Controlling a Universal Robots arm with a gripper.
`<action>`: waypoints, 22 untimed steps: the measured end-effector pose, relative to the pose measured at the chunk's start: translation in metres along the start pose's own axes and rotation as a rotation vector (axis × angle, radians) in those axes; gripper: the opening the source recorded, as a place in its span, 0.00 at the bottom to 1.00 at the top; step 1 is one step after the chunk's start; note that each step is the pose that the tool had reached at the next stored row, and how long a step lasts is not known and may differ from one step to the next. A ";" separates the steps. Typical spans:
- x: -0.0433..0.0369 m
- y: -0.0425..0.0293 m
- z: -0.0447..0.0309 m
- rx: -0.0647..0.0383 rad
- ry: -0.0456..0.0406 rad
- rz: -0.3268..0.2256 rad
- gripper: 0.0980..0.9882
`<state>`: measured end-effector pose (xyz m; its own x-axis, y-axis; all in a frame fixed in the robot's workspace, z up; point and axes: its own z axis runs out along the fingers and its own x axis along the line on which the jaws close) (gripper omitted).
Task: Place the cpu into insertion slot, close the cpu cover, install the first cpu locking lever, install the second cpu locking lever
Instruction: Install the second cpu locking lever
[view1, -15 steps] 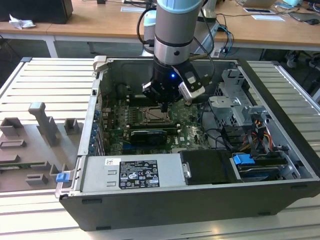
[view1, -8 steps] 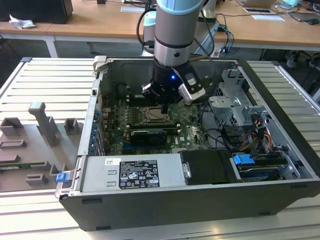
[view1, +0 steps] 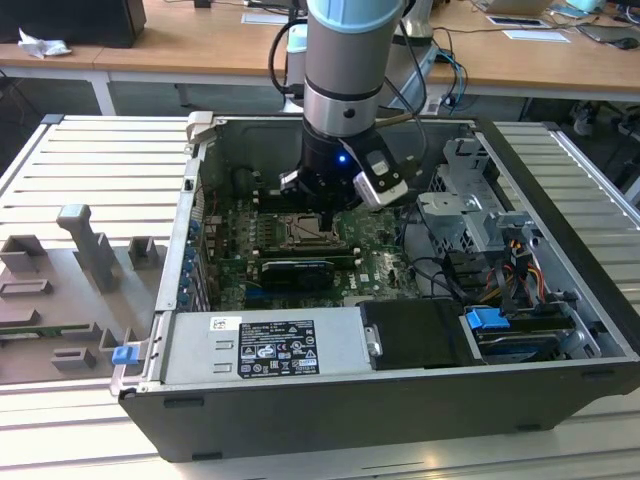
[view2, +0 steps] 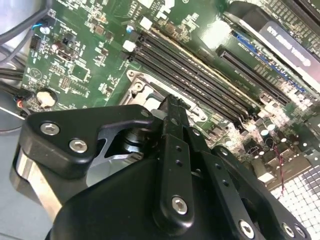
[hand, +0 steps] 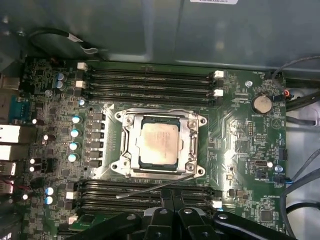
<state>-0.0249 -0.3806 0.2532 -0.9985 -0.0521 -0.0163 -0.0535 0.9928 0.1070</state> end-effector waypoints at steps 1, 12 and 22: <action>0.0027 0.0001 0.0003 0.000 -0.0001 0.000 0.01; 0.0336 -0.0009 0.0246 -0.003 0.0037 -0.008 0.01; 0.0433 -0.0080 0.0363 -0.092 -0.0014 -0.007 0.01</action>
<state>-0.0672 -0.3869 0.2155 -0.9981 -0.0586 -0.0188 -0.0612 0.9783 0.1978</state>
